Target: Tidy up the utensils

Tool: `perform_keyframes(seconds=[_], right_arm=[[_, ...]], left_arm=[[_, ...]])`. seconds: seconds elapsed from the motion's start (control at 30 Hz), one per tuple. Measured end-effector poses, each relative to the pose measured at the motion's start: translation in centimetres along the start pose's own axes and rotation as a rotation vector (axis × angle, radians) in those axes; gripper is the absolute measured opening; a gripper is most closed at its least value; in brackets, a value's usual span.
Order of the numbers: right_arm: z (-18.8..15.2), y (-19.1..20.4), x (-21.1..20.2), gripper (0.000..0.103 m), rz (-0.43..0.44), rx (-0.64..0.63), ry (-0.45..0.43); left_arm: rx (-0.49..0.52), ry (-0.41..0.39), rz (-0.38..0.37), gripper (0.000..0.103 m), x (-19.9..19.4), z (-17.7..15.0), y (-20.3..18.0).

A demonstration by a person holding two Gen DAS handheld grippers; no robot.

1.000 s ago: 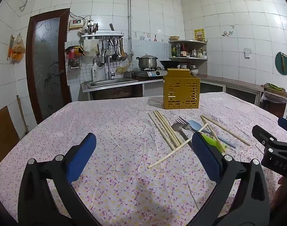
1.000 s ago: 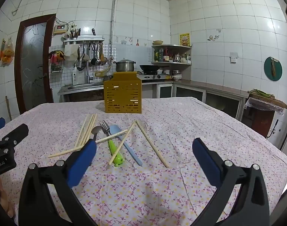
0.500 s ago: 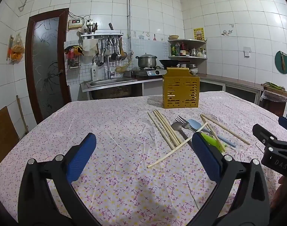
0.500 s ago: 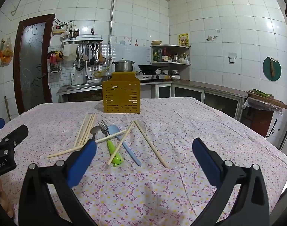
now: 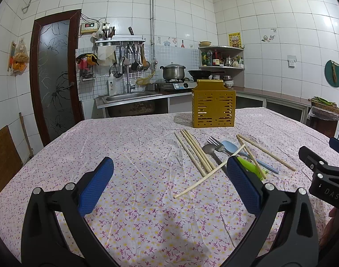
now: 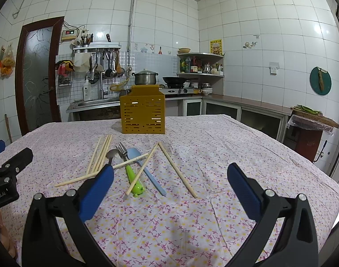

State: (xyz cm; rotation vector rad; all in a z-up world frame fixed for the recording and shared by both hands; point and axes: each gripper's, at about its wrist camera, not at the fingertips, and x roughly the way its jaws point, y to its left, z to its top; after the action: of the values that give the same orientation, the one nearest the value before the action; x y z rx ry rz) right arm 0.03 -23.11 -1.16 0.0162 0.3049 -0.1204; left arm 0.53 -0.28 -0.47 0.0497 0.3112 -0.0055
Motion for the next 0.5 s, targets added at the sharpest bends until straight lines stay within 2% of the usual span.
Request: perform_keyframes(seconds=[0.5], right_arm=[[-0.02, -0.27, 0.18, 0.099, -0.002, 0.007, 0.003]], left_arm=[[0.000, 0.002, -0.001, 0.098, 0.07, 0.01, -0.03]])
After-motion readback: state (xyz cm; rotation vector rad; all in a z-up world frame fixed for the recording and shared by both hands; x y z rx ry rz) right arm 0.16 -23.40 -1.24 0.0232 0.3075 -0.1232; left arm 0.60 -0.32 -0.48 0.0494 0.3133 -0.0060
